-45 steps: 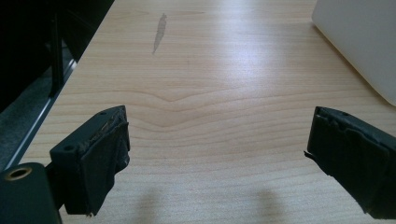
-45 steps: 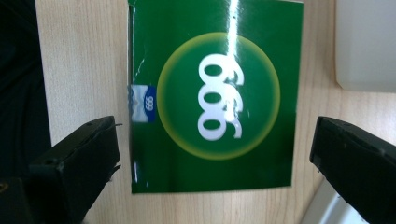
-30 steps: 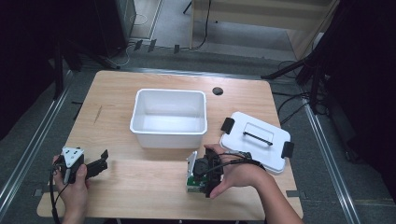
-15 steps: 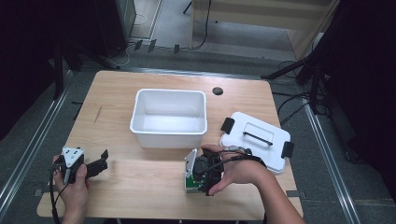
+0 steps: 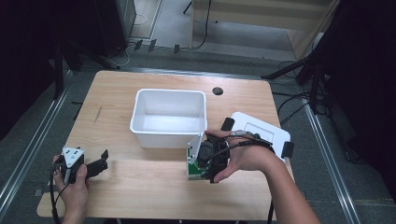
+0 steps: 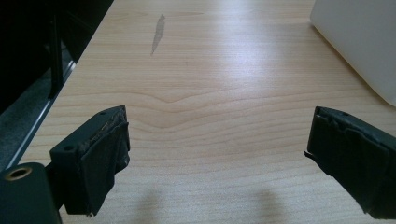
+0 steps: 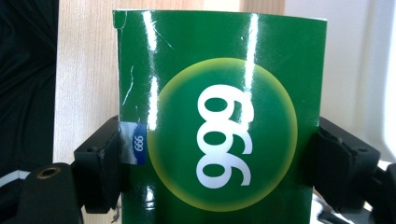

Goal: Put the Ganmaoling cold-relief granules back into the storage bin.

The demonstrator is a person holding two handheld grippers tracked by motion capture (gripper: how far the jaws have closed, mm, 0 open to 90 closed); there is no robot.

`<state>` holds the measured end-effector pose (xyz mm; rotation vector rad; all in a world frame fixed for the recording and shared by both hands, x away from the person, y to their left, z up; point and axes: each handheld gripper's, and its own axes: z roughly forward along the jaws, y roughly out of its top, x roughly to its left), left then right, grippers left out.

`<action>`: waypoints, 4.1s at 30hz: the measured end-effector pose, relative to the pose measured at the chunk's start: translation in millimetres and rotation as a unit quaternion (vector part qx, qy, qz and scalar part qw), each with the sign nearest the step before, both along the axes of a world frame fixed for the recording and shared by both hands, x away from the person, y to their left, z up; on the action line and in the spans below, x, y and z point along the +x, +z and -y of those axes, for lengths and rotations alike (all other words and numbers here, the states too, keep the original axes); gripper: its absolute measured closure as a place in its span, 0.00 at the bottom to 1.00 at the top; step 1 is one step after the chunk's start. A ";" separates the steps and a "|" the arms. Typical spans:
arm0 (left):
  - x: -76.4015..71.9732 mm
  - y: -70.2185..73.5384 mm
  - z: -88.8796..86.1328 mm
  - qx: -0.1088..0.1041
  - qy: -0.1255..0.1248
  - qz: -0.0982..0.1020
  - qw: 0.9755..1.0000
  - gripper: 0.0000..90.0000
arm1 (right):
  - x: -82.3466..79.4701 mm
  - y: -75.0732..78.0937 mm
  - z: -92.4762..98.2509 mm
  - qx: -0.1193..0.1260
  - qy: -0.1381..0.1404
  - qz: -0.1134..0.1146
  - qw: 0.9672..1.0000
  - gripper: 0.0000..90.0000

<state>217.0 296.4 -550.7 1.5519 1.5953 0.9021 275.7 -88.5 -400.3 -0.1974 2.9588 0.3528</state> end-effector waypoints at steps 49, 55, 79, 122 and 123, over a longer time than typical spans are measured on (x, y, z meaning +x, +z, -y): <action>-0.6 0.2 0.6 0.004 0.000 0.005 1.000 0.07 | 63.6 86.2 -21.6 0.014 -0.028 0.021 0.999 0.18; -0.6 0.1 0.4 0.003 0.000 0.006 1.000 0.07 | 74.6 85.7 -27.1 0.017 -0.030 0.025 0.999 0.18; -0.4 0.1 0.0 0.001 0.001 0.006 1.000 0.07 | 139.7 73.5 -41.8 0.034 -0.081 0.034 0.996 0.18; -0.6 -0.2 -0.7 -0.004 0.000 0.009 1.000 0.07 | 162.1 -19.3 -83.4 0.000 -0.094 0.029 0.995 0.17; -0.6 -0.2 -0.8 -0.004 0.000 0.010 1.000 0.07 | 163.0 -21.3 -83.2 -0.001 -0.093 0.031 0.995 0.17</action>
